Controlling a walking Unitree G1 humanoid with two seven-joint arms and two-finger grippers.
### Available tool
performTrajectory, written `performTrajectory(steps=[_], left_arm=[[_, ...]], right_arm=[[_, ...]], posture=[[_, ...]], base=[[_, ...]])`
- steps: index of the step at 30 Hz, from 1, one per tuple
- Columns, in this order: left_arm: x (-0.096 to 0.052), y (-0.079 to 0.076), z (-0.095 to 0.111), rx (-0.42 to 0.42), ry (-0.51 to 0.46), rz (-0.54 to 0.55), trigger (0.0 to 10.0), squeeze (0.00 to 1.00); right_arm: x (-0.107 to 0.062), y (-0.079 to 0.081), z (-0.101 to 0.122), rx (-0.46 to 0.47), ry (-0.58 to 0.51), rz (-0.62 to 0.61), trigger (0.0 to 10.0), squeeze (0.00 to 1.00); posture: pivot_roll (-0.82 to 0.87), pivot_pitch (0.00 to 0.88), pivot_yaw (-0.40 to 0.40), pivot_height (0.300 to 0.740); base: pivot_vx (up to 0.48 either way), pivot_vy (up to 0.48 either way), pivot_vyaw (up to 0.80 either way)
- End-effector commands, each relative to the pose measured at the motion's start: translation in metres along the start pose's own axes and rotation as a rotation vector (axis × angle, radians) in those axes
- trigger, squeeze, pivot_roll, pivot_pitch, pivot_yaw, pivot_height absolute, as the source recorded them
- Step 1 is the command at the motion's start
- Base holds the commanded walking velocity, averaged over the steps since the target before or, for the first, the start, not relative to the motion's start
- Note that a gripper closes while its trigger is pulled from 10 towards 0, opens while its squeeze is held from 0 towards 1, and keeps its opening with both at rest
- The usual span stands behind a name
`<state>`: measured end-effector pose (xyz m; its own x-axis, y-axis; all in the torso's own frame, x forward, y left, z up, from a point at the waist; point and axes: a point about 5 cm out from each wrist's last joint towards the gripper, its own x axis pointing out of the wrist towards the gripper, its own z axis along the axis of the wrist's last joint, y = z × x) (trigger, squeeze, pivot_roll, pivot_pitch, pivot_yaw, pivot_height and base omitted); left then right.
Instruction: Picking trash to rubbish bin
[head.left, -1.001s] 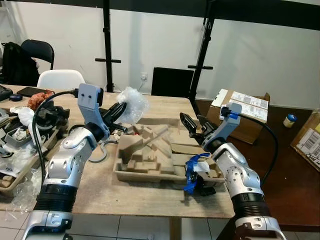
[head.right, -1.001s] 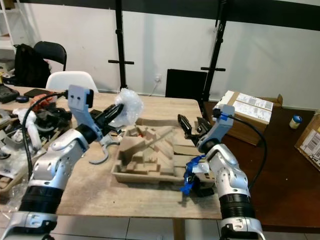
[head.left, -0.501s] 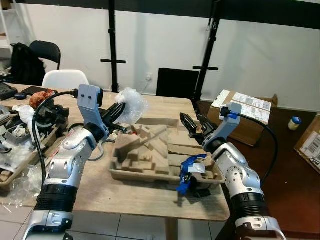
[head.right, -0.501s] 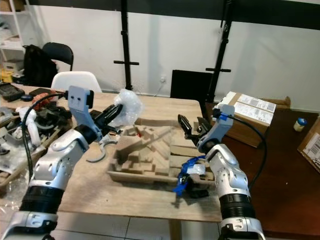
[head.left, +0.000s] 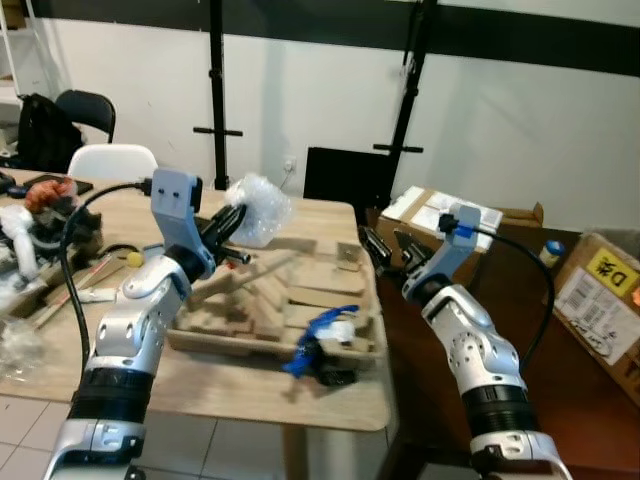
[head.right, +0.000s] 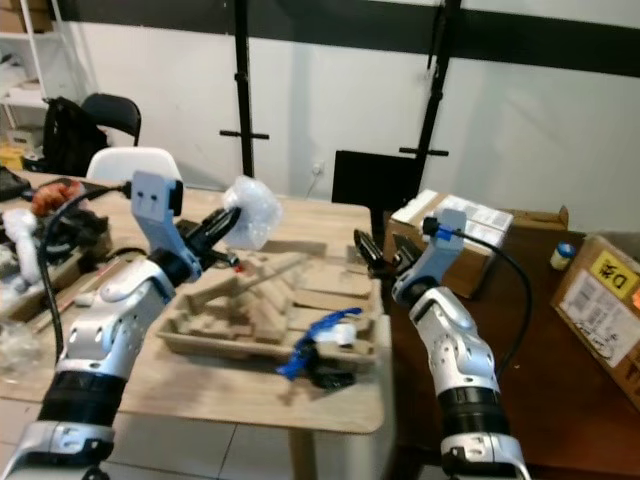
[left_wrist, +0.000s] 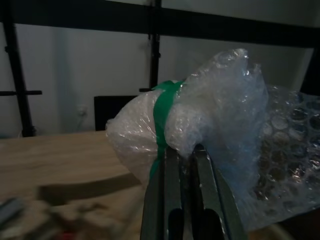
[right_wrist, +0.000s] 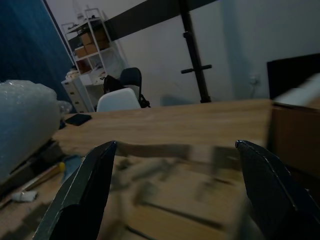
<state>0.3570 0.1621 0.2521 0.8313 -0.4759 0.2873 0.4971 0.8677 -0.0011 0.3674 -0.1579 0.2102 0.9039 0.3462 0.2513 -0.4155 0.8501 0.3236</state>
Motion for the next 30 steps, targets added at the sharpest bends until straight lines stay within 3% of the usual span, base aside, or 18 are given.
performTrajectory(steps=[1,13,19,26,30], left_arm=[[0.0018,-0.0032,0.0001,0.004,-0.002,-0.019,10.0,0.00],[0.0020,-0.0011,0.0000,-0.002,-0.001,-0.013,10.0,0.00],[0.0025,-0.0003,-0.0024,-0.053,0.034,-0.003,10.0,0.00],[0.0013,0.0032,-0.0009,-0.043,0.031,0.012,10.0,0.00],[-0.0001,0.0052,-0.0002,-0.021,0.027,0.018,10.0,0.00]], right_arm=[[-0.0006,-0.0027,0.0034,-0.007,-0.007,-0.007,10.0,0.00],[-0.0010,-0.0034,0.0049,-0.012,-0.007,-0.004,10.0,0.00],[-0.0016,-0.0051,0.0060,-0.012,-0.007,-0.006,10.0,0.00],[-0.0011,-0.0046,0.0050,-0.011,-0.006,-0.005,10.0,0.00],[-0.0008,-0.0046,0.0050,-0.011,-0.006,-0.005,10.0,0.00]], posture=[[0.09,0.009,-0.055,0.740],[0.08,0.010,-0.056,0.740],[0.08,0.012,-0.056,0.740],[0.09,0.012,-0.055,0.740],[0.08,0.013,-0.053,0.740]], base=[[0.000,-0.480,0.00],[0.000,-0.479,0.00],[0.000,0.240,0.00],[0.000,0.480,0.00],[0.000,0.000,0.00]])
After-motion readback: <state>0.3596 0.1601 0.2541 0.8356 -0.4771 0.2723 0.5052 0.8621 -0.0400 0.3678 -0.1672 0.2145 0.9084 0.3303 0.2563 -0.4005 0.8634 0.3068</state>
